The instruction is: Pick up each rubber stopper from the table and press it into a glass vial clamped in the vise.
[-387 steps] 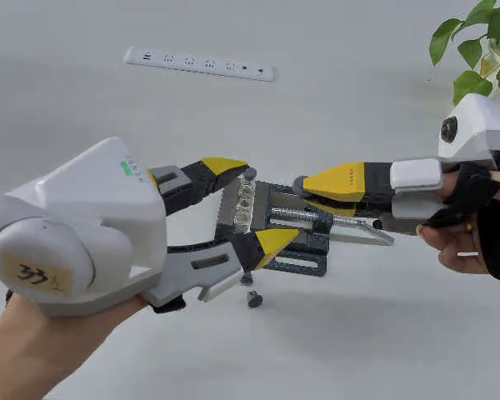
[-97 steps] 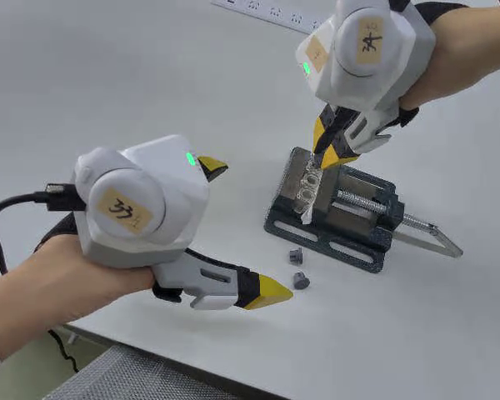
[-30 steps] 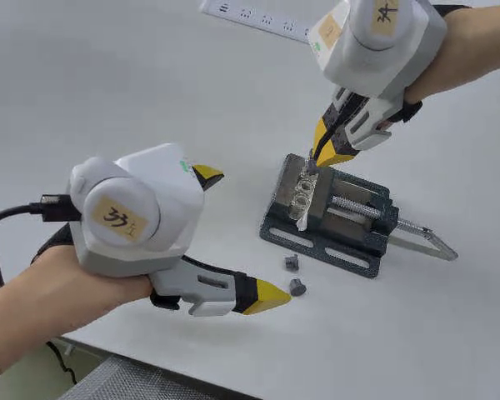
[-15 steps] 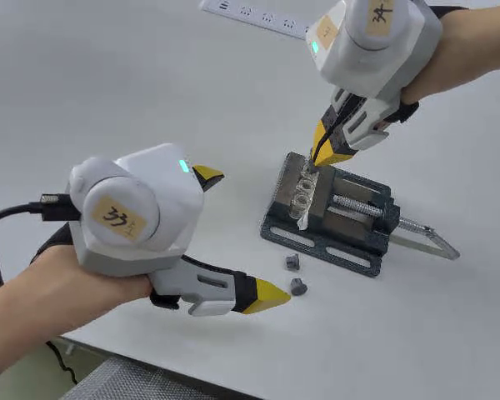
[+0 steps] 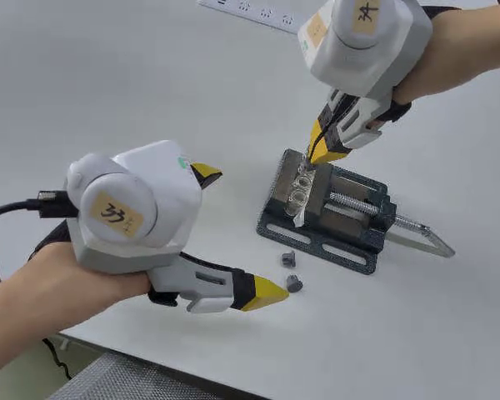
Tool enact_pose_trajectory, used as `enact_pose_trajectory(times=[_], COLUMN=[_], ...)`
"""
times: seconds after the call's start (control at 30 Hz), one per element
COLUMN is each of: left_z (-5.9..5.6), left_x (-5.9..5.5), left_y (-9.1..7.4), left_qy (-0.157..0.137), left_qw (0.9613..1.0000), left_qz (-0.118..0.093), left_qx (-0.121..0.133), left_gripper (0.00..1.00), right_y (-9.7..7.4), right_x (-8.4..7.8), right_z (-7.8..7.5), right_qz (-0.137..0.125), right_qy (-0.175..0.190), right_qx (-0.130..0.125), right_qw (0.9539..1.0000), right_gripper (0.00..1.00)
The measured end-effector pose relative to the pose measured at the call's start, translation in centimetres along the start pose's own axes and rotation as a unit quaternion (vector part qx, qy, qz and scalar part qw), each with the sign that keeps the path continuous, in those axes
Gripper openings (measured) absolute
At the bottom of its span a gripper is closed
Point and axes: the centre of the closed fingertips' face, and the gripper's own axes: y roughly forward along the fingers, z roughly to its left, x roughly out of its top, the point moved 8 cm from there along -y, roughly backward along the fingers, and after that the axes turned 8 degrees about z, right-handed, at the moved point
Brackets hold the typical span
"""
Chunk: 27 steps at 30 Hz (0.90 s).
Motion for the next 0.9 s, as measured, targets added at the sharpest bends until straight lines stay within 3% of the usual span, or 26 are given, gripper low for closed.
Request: enact_pose_trajectory(times=[0.47, 0.9], left_z=[0.34, 0.22], left_x=[-0.17, 0.15], left_y=[0.06, 0.22], left_qy=[-0.006, -0.007], left_qw=[1.0000, 0.9999], left_qz=[-0.002, -0.006], left_qx=[0.004, 0.005], left_gripper=[0.94, 0.93], right_y=[0.28, 0.26], right_x=[0.17, 0.64], right_z=[-0.82, -0.21], right_qz=[0.018, 0.037], right_qy=[0.036, 0.034], right_qx=[0.027, 0.011], right_qw=[0.9988, 0.9987], right_gripper=[0.00, 0.00])
